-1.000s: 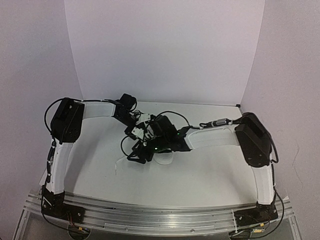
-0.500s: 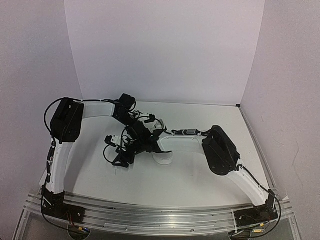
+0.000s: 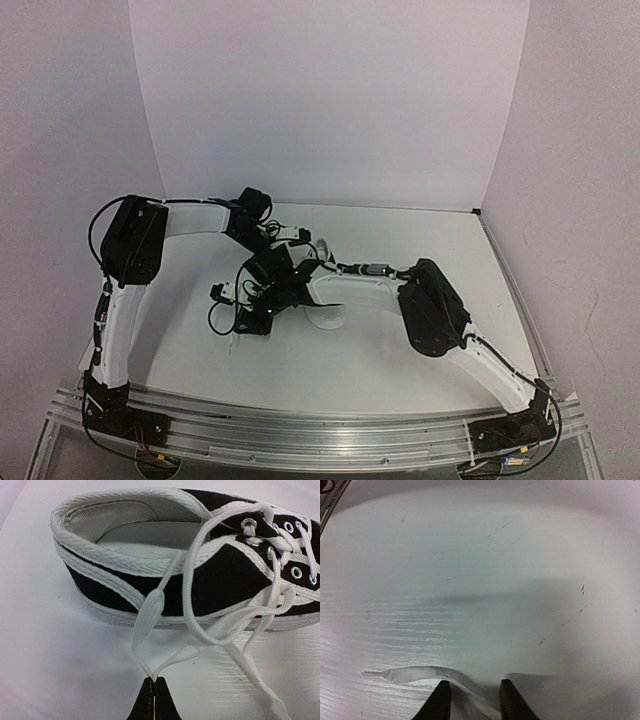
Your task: Tie the shoes
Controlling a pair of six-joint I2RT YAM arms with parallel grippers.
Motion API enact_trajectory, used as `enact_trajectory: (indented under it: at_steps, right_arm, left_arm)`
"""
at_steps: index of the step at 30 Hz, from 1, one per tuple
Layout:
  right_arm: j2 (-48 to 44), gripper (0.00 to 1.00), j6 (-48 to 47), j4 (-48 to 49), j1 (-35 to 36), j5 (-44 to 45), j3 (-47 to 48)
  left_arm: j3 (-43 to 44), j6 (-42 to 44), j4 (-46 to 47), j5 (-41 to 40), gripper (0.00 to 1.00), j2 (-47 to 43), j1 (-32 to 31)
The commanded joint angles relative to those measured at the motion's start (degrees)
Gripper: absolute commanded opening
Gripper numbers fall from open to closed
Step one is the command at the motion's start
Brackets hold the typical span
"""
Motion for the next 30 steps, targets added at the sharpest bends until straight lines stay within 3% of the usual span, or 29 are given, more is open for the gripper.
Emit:
enact_trajectory:
  at_steps: [1, 3, 5, 10, 14, 18, 23, 30]
  right_arm:
    - [0.7, 0.2, -2.5, -8.2, 2.1, 5.4, -4.0]
    - [-0.8, 0.07, -2.1, -8.1, 2.3, 6.7, -6.3]
    - [-3.1, 0.0, -0.4, -7.7, 2.3, 7.3, -7.5]
    - [-13.6, 0.0, 10.5, 0.2, 1.4, 4.1, -12.3]
    - [-28.1, 0.0, 24.6, 21.5, -2.3, 3.8, -30.8]
    - [-41.9, 0.0, 36.7, 32.9, -7.9, 6.8, -47.9]
    - [-54.0, 0.0, 45.0, 39.2, -15.1, 11.6, -66.0]
    - [-66.2, 0.0, 53.7, 40.4, -25.4, 20.0, -78.8]
  left_arm:
    - [1.7, 0.4, -1.0, 0.5, 0.0, -2.5, 0.0]
    - [1.8, 0.3, -1.0, 0.3, 0.0, -2.4, 0.0]
    - [2.1, -0.2, -1.3, 0.0, 0.0, -2.3, 0.0]
    - [3.0, -2.3, -2.7, -1.1, 0.0, -2.5, 0.0]
    - [2.8, -4.6, -4.0, -1.5, 0.0, -3.7, 0.0]
    - [2.0, -6.1, -5.0, -2.5, 0.0, -4.9, 0.0]
    - [1.2, -7.3, -6.3, -5.9, 0.0, -7.0, 0.1]
    - [-3.7, -6.8, -7.3, -12.7, 0.0, -11.2, 1.3]
